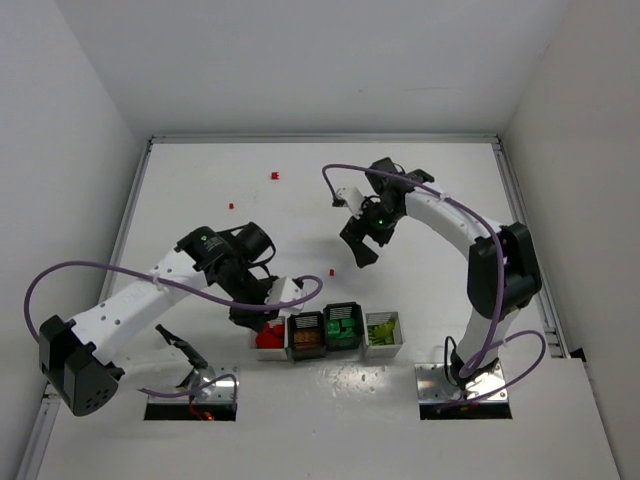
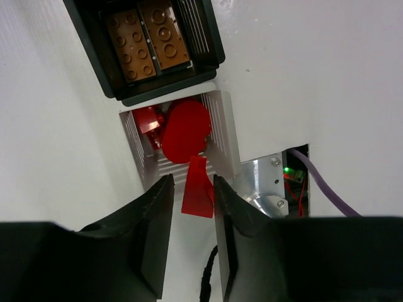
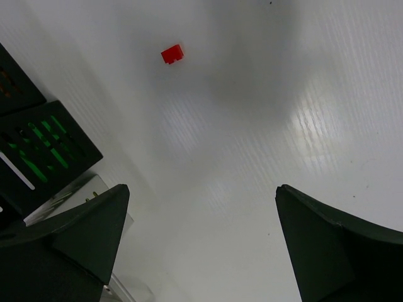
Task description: Sort the legos into containers by color
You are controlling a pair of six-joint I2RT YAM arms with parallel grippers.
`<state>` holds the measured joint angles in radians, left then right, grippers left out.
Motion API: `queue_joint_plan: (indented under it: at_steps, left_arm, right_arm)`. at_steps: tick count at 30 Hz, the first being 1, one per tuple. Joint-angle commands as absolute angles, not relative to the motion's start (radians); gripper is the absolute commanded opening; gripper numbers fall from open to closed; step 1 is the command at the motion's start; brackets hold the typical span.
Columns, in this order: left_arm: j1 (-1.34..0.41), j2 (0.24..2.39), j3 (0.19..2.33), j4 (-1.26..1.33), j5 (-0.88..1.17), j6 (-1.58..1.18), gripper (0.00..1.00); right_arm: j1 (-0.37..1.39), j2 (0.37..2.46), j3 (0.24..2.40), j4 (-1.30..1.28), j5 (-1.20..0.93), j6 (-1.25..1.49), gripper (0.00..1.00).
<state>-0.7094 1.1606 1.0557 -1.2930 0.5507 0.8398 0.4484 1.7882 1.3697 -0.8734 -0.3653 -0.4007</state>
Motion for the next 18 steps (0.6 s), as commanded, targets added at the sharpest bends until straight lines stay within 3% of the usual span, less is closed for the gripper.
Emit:
queue_joint_plan:
  at_steps: [1,5,11,18]
  left_arm:
    - [-0.721,1.131,1.055,-1.279,0.537,0.867,0.43]
    - [-0.721,1.103,1.037,-1.227,0.502,0.842,0.59]
    - [-0.681,1.069,1.057,-1.129,0.491,0.778,0.61]
    - [-0.493,0.985,1.088,-0.684,0.488,0.339,0.64]
  right_arm:
    - [0.469,1.793,1.410,-0.861,-0.353,-0.414,1.00]
    - [0.488,1.793,1.410,-0.861,-0.374,-0.414,0.98]
    - [0.520,1.793,1.391,-0.842,-0.374,-0.414,0.91]
    - [0.555,1.796,1.381,-0.799,-0.313,-0.414,0.86]
